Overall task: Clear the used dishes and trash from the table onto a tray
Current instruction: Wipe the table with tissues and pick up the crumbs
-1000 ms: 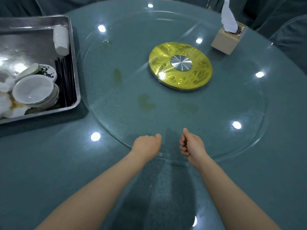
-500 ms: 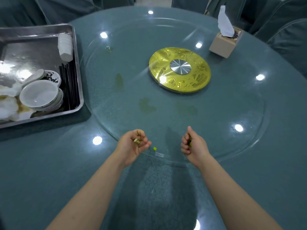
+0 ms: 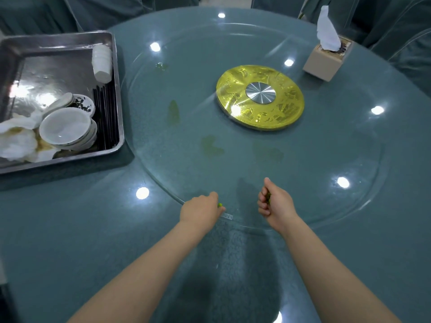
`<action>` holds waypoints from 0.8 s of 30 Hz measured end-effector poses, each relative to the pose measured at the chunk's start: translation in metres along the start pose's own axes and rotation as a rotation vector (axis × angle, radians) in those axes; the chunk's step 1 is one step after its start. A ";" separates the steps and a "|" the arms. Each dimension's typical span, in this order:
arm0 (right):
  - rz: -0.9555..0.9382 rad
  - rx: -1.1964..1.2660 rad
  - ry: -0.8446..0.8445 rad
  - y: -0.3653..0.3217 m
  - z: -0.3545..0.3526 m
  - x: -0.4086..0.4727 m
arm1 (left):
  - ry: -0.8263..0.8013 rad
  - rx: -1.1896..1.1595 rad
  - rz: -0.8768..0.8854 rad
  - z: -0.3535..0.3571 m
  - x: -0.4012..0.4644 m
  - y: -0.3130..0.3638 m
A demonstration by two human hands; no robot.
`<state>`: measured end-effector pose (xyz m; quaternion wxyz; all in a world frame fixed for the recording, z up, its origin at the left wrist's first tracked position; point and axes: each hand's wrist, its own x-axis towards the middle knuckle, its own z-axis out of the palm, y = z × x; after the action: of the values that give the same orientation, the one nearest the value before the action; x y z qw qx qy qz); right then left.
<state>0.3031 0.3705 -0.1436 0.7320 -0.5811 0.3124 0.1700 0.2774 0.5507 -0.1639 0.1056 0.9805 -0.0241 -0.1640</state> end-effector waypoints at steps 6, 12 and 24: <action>0.017 -0.038 -0.076 0.002 0.022 0.010 | -0.061 0.120 0.024 -0.006 0.006 0.005; 0.013 0.015 -0.105 0.007 0.038 0.018 | -0.120 0.119 -0.022 -0.015 0.020 0.014; 0.040 0.084 -0.152 0.011 0.110 0.014 | -0.074 -1.352 -0.520 -0.037 -0.030 -0.088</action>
<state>0.3356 0.4767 -0.1467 0.7738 -0.5288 0.2745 0.2151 0.2625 0.6464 -0.1395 0.6453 0.6688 0.3128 -0.1958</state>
